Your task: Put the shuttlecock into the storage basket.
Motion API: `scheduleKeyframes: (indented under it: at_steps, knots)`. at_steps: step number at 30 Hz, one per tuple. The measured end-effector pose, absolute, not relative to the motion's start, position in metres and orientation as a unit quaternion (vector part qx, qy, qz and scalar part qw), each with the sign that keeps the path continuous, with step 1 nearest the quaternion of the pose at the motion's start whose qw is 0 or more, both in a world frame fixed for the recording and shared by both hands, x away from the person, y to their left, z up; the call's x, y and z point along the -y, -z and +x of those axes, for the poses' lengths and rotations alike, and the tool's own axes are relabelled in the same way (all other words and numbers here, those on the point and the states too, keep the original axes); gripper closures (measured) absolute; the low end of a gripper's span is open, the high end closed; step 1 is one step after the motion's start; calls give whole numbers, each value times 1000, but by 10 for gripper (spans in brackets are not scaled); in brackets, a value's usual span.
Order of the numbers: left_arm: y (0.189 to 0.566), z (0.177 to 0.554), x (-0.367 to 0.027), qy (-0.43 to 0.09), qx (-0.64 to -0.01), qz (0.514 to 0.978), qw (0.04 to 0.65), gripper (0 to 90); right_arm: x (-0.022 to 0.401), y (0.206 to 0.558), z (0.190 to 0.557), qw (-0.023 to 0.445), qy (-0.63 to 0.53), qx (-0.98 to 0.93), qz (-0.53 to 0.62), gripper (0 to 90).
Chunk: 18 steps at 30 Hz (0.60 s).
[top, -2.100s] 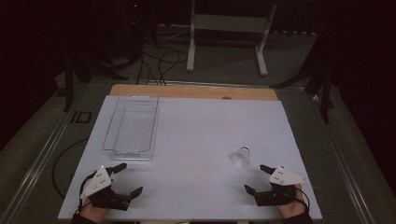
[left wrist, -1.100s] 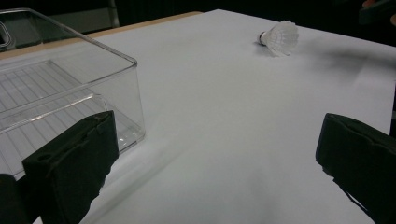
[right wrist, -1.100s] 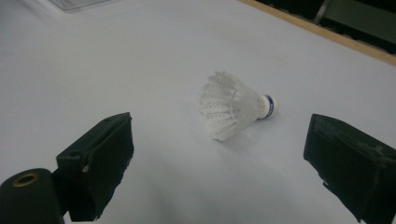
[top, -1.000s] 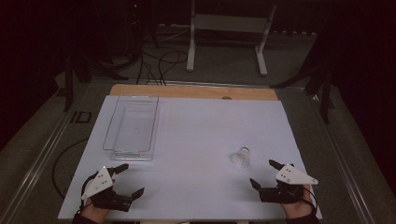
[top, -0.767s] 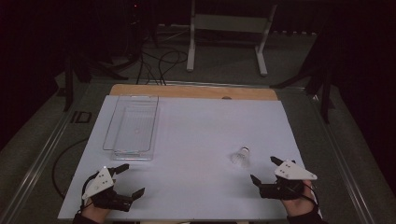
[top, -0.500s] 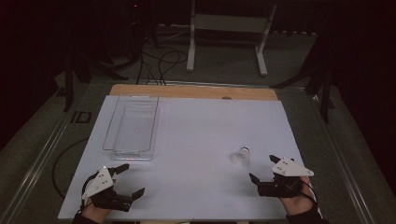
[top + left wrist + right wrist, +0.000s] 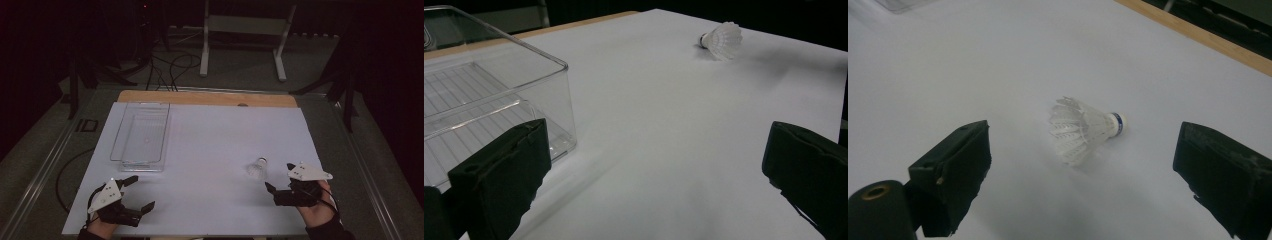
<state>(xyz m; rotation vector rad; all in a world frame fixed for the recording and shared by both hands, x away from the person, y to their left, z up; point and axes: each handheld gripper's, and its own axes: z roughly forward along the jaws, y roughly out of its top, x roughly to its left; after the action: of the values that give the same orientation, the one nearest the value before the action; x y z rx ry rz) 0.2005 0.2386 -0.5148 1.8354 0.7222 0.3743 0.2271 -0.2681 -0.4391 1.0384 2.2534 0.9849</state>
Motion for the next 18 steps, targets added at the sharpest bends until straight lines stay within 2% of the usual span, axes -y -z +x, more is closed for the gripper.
scheduleKeyframes:
  at_steps: [18]
  knots:
    - [515,200,-238,-157,-302,773,536,0,256,440,235,210,-328,-833,393,84]
